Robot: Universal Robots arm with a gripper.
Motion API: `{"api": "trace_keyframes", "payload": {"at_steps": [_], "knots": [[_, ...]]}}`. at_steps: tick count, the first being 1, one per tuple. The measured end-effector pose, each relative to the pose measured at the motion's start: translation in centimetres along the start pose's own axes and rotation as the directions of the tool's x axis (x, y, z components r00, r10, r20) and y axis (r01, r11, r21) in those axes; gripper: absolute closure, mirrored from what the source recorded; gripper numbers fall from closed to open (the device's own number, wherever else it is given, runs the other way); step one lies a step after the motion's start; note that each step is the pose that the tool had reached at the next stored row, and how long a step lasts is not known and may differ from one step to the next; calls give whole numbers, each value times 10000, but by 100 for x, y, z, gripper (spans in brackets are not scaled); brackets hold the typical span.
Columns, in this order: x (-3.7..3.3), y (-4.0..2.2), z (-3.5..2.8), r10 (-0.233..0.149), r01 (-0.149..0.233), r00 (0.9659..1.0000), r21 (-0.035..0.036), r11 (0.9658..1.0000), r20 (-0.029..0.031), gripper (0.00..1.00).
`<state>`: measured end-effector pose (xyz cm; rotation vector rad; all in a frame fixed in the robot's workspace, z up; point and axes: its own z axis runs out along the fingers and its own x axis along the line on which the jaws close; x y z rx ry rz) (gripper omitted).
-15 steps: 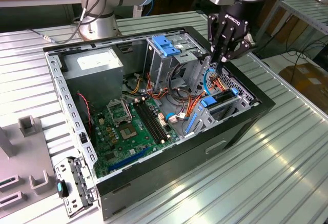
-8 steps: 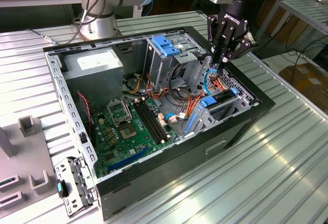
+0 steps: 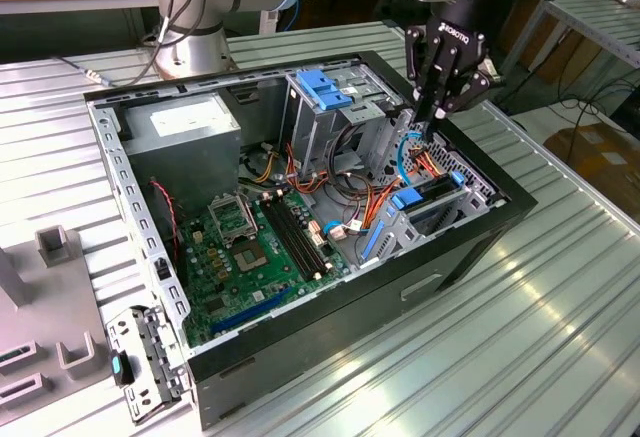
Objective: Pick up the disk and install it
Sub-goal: 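Insert the second disk wire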
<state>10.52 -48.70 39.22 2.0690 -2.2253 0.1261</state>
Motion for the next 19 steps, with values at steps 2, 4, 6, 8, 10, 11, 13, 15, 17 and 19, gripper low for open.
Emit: {"api": "trace_keyframes", "payload": {"at_steps": [2,4,6,8,10,11,13,15,17,19], "knots": [[-46,0,4,5,-4,9997,17,10000,-232,70],[-84,-1,18,9,-7,9988,35,10000,-490,70],[-116,1,61,11,-9,9986,38,10000,-530,70],[-143,2,90,11,-8,9984,41,10000,-557,70],[-163,3,114,12,-9,9981,45,10000,-622,70],[-175,3,130,13,-9,9975,51,10000,-708,70],[-191,4,158,18,-13,9963,63,10000,-861,84],[-200,4,172,19,-13,9957,67,10000,-924,89],[-204,4,181,20,-14,9952,71,10000,-976,89],[-208,4,189,22,-14,9946,76,10000,-1041,89]]}}
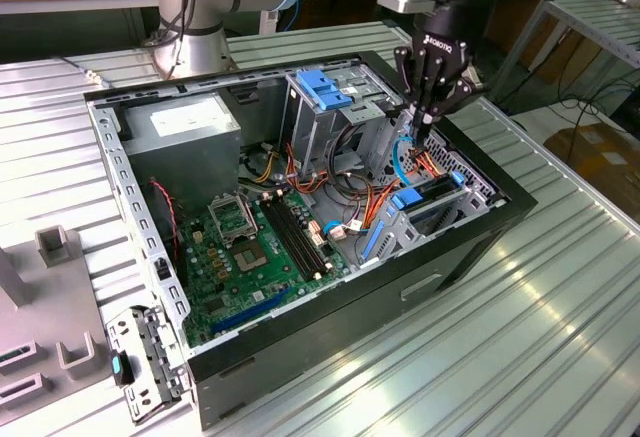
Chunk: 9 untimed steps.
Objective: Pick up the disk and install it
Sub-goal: 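Insert the second disk wire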
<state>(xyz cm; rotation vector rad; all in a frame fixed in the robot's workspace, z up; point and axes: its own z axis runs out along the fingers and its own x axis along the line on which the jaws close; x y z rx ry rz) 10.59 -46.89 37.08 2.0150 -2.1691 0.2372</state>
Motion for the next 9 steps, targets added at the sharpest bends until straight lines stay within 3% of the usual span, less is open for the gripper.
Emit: {"api": "trace_keyframes", "payload": {"at_steps": [1,5,7,9], "knots": [[-4,0,7,2,-1,10000,3,10000,-51,89],[-20,1,30,4,-3,9998,15,10000,-213,70],[-28,1,41,5,-5,9996,20,10000,-284,71],[-35,1,53,6,-6,9994,25,10000,-346,84]]}}
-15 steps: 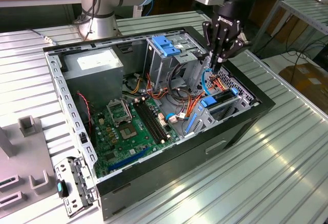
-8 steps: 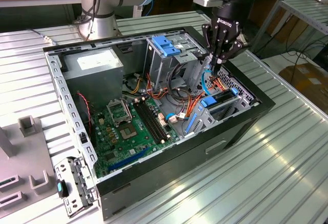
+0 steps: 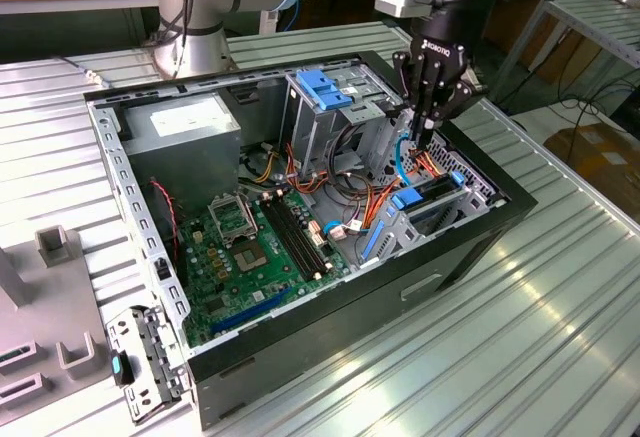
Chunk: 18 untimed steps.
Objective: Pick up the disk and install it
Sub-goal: 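Insert the second disk wire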
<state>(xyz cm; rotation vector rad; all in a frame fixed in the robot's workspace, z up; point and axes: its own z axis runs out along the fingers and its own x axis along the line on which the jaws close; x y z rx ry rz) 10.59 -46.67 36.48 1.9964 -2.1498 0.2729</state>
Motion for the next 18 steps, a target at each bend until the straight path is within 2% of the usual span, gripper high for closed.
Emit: {"api": "trace_keyframes", "payload": {"at_steps": [2,7,8,11,14,16,18], "knots": [[-4,0,9,0,0,10000,2,10000,-24,84],[12,3,32,3,-3,10000,1,10000,-19,84],[32,8,43,2,-2,10000,1,10000,-10,84],[130,22,100,-3,3,9999,-5,10000,100,84],[224,34,148,-7,8,9995,-18,10000,318,84],[299,44,183,-12,14,9984,-30,10000,567,84],[338,48,199,-14,16,9976,-25,10000,687,84]]}}
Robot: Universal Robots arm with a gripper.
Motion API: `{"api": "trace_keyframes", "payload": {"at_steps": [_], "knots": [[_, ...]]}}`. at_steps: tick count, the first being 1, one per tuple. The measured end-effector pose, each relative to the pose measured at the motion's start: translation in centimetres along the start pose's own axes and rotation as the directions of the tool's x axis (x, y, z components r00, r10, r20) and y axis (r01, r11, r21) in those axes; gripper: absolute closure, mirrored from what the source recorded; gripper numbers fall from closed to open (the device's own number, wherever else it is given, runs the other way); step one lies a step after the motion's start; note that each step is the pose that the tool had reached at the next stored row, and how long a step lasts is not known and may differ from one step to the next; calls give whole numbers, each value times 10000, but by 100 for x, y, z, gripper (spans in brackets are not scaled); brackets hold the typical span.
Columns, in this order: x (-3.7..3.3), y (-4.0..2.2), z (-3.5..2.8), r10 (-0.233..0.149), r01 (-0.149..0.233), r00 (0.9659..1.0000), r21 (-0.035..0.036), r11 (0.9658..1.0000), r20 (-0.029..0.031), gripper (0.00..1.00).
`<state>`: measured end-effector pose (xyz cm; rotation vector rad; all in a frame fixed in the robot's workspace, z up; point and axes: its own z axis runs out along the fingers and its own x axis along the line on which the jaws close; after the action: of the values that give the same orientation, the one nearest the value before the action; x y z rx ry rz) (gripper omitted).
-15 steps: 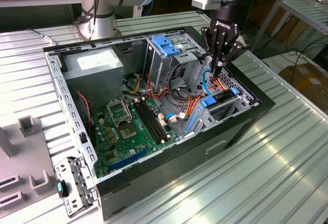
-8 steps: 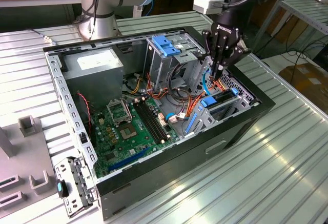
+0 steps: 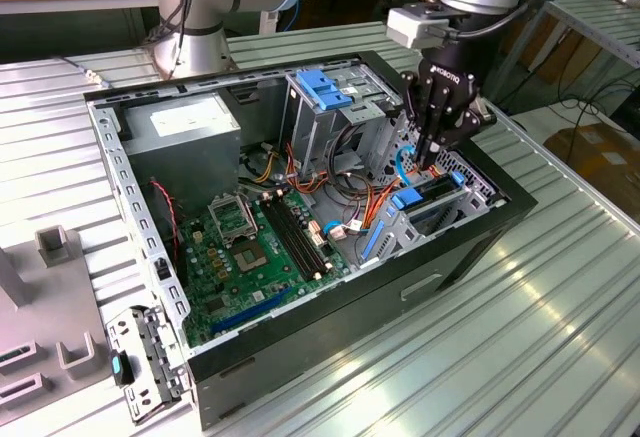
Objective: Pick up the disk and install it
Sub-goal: 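Insert the second disk wire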
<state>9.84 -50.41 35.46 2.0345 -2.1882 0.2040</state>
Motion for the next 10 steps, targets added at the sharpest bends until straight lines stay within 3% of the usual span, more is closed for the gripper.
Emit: {"api": "trace_keyframes", "payload": {"at_steps": [1,4,10], "knots": [[35,2,11,-6,6,10000,9,10000,62,84],[116,8,35,-44,44,9999,30,10000,121,84],[165,15,51,-326,323,9992,148,9994,212,84]]}}
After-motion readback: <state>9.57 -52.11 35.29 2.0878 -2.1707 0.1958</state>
